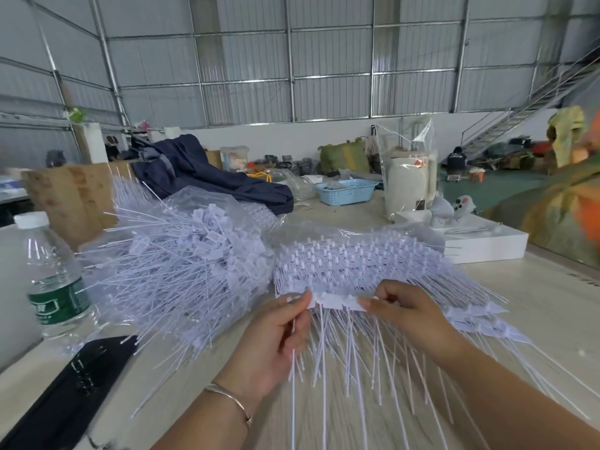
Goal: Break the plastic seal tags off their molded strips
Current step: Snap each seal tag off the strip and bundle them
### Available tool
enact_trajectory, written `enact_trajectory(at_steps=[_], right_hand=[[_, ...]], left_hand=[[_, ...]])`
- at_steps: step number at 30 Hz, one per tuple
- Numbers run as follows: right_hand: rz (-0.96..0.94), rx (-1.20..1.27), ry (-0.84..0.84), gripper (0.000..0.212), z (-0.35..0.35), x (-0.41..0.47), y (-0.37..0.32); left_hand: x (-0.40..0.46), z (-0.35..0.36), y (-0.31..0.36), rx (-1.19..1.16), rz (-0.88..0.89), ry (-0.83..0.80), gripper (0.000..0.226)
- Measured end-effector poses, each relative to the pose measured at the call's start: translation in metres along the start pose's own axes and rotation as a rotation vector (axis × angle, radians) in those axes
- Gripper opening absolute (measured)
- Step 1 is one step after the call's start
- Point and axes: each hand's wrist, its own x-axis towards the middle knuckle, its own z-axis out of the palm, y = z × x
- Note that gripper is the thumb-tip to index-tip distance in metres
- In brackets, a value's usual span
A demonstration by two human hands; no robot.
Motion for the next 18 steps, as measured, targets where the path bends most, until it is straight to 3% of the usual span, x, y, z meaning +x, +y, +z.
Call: enact_trajectory(at_steps=[4,7,10,15,18], right_hand=[[0.043,0.124,-0.024,0.036,-0.008,0.0,-0.004],[0.048,0.126,-0.028,0.035,-0.011,0.0,-0.009],[0.037,0.153,-0.03,0.039,-0.012,0.001,-0.013],[0.048,0.198,-0.075,0.03,-0.013,-0.001,-0.016],[0.072,0.206,-0.098,0.033,-0.012,-0.001,-0.015]], left_hand=[[0.0,-0.003,-0.001,0.114,0.011,0.024,0.018],[0.002,-0.006,0.001,0.335,0.047,0.056,0.033],[0.002,-0.006,0.003,0.508,0.037,0.093,0.011],[0.002,-0.01,0.01,0.487,-0.015,0.044,0.01],[0.002,-0.014,0.012,0.473,-0.031,-0.004,0.022]])
